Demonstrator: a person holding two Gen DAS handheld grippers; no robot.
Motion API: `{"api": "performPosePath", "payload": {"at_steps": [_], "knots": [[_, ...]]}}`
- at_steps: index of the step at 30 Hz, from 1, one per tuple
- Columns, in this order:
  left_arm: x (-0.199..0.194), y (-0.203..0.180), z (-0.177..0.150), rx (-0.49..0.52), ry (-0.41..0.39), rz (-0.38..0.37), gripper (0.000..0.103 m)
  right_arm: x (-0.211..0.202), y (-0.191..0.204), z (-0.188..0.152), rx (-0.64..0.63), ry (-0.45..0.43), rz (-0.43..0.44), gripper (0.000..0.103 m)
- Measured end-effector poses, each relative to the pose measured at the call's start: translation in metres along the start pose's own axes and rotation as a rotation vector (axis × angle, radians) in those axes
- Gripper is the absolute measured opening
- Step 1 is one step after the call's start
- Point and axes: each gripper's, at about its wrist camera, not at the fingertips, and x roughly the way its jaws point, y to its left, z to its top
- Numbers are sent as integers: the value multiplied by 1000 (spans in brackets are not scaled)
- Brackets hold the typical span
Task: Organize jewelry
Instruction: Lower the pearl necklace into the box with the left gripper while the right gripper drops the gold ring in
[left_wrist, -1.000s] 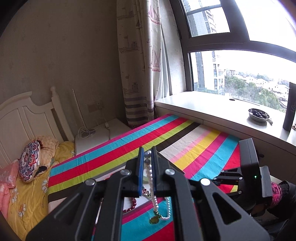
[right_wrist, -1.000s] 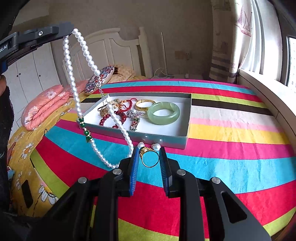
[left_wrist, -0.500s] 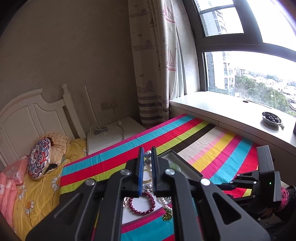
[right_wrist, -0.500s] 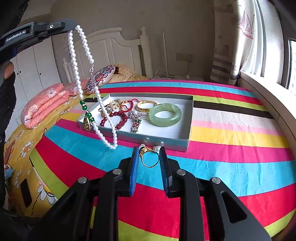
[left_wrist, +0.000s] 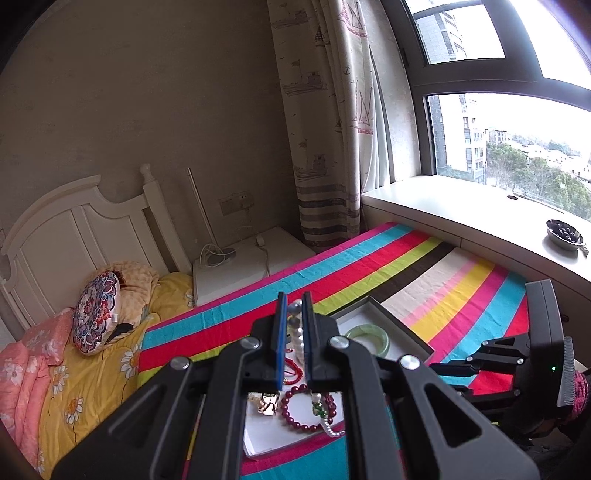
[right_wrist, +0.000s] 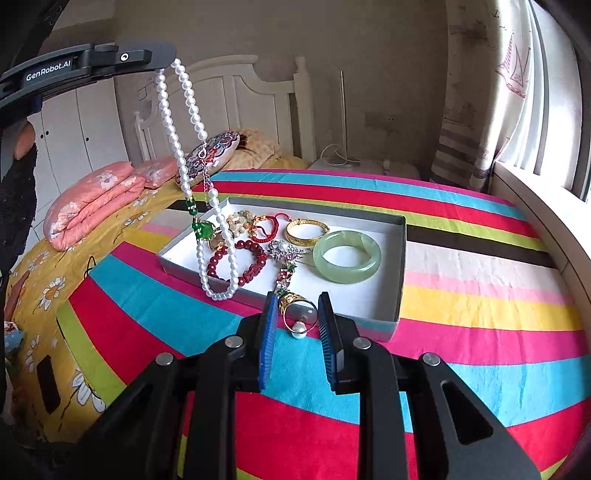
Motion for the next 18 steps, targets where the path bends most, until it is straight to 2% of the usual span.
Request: {"api": "performPosePath", "payload": {"at_steps": [10, 18], "knots": [[12, 10, 11, 0, 6, 30, 7, 24, -5, 23, 5, 11, -6, 23], [22, 22, 25, -12, 2, 77, 7, 46, -7, 27, -11, 42, -25, 23]]}}
